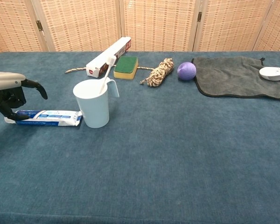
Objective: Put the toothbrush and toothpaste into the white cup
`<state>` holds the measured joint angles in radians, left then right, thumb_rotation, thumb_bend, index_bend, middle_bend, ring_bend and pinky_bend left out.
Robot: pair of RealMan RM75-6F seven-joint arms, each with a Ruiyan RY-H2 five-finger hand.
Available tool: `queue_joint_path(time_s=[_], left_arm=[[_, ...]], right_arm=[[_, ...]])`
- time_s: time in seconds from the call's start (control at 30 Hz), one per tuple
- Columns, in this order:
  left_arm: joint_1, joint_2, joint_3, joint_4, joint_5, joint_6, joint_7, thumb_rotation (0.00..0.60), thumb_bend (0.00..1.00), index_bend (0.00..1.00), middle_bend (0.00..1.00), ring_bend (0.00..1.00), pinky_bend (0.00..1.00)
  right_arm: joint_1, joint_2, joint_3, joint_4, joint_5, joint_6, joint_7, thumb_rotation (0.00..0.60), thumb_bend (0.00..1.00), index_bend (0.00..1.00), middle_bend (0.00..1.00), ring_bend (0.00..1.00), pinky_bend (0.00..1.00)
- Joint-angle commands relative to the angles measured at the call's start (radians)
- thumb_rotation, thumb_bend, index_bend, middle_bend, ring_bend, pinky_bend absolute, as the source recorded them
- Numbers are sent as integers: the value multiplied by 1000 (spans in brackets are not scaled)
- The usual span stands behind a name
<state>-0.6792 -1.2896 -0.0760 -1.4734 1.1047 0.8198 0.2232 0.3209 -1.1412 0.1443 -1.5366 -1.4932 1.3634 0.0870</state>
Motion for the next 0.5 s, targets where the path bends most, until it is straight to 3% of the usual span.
queue_joint_path(time_s=[0.03, 0.27, 0.5], left_arm=[[-33, -26, 6, -1, -68, -26, 84, 600, 351, 263, 912, 788, 779], [-59, -18, 30, -42, -126, -40, 174, 600, 352, 318, 914, 792, 780], [-23, 5, 53, -86, -70, 24, 157, 600, 352, 390, 914, 792, 780]], right_arm=[[0, 0, 0, 1, 0, 0, 1, 600, 165, 0, 201, 330, 199], [1, -3, -2, 4, -1, -3, 3, 600, 165, 0, 201, 330, 199], [2, -4, -2, 7, 1, -7, 3, 600, 165, 0, 201, 330, 199]])
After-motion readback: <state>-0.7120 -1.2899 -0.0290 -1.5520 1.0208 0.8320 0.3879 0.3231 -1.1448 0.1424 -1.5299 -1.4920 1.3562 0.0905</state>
